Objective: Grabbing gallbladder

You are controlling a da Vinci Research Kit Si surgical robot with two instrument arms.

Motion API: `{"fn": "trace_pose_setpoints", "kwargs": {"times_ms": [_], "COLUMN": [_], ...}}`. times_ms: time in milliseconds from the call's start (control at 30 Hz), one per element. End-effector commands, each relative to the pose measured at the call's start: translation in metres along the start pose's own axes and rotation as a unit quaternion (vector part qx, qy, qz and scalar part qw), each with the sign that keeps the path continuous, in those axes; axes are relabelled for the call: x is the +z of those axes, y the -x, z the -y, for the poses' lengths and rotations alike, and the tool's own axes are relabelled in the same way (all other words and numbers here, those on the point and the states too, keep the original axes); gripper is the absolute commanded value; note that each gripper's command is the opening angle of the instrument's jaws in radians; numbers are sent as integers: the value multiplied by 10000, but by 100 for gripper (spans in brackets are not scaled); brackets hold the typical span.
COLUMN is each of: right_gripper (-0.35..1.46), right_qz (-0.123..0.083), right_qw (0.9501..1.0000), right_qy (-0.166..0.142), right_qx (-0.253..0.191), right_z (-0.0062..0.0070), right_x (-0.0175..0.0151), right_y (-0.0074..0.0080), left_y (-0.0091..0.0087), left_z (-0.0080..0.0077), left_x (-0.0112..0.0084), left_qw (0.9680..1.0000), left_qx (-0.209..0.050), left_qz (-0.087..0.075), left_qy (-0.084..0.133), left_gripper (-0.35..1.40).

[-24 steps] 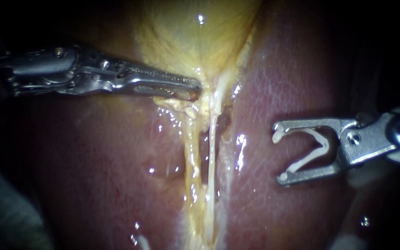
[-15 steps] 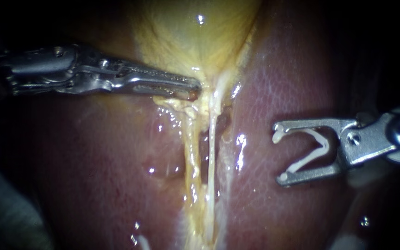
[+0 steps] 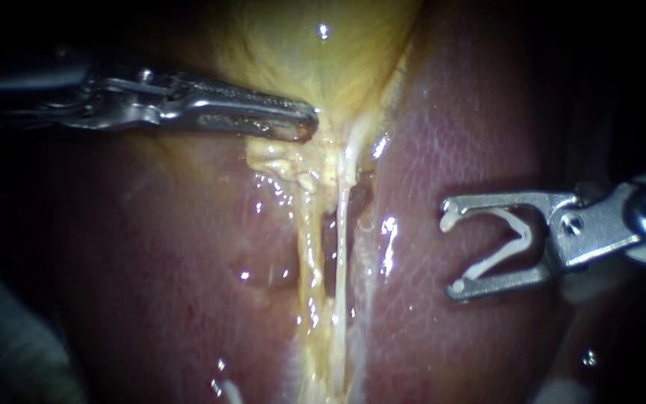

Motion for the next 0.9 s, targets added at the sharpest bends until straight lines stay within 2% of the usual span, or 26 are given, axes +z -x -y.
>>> {"fn": "trace_pose_setpoints", "kwargs": {"times_ms": [33,167,367,467,600,667,900], "right_gripper": [47,47,47,47,47,47,47], "right_qz": [-1,-2,-2,-2,-2,-2,-2], "right_qw": [10000,10000,10000,10000,10000,10000,10000], "right_qy": [0,-1,0,0,-1,-1,-1], "right_qx": [0,0,0,0,0,0,0], "right_z": [0,0,0,0,0,0,0], "right_x": [0,0,0,0,0,0,0], "right_y": [0,0,0,0,0,0,0], "left_y": [0,2,4,4,6,6,10], "left_z": [0,1,-1,-3,-4,-4,-6], "left_x": [-4,-18,-24,-25,-26,-27,-25], "left_qw": [10000,10000,10000,10000,10000,9999,9995], "left_qx": [11,15,18,47,79,81,295], "left_qz": [-11,-14,-13,-12,-16,-21,-16], "left_qy": [-12,-36,-28,-29,-57,-85,-85], "left_gripper": [-23,-21,-21,-15,4,0,46]}}
